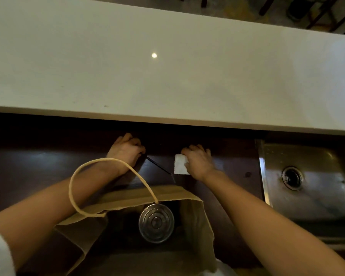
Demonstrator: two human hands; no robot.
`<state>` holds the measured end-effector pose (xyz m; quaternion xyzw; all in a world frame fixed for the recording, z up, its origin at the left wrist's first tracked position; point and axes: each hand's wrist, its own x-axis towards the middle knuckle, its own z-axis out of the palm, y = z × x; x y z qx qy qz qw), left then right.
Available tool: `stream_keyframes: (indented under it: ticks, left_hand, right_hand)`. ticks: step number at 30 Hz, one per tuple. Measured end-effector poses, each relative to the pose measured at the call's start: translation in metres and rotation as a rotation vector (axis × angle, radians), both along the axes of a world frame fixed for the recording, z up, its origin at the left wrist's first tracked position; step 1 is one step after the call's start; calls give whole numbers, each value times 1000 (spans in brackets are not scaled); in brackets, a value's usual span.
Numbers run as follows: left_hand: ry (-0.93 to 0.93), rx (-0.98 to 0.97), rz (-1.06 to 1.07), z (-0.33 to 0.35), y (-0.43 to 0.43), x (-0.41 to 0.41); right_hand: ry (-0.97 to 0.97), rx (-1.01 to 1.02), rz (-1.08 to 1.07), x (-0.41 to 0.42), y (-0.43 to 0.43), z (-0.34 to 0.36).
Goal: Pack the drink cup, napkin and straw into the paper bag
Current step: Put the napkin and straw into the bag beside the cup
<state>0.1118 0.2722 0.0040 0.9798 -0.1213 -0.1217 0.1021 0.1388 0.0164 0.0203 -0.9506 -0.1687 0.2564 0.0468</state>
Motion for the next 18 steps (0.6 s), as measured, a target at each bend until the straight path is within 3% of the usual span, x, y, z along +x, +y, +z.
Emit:
stream_keyframes:
  ticks: [3,7,12,14,18]
  left_hand:
    - [56,37,-6,2,4,-8]
    - [79,-144,56,8,20,-24]
    - [46,-372,104,44,34,-43]
    - [-14,-382,99,62,43,-49]
    - [-107,-421,119,108,60,-61]
  right_hand:
    - [48,76,-104,-6,-6,-1]
    - [141,201,-341,-17,-13,1]
    - [417,604,-766,-28,-22,20]
    - [574,805,-850,-33,-23,45]
    - [703,1030,-898,-41,-28,94]
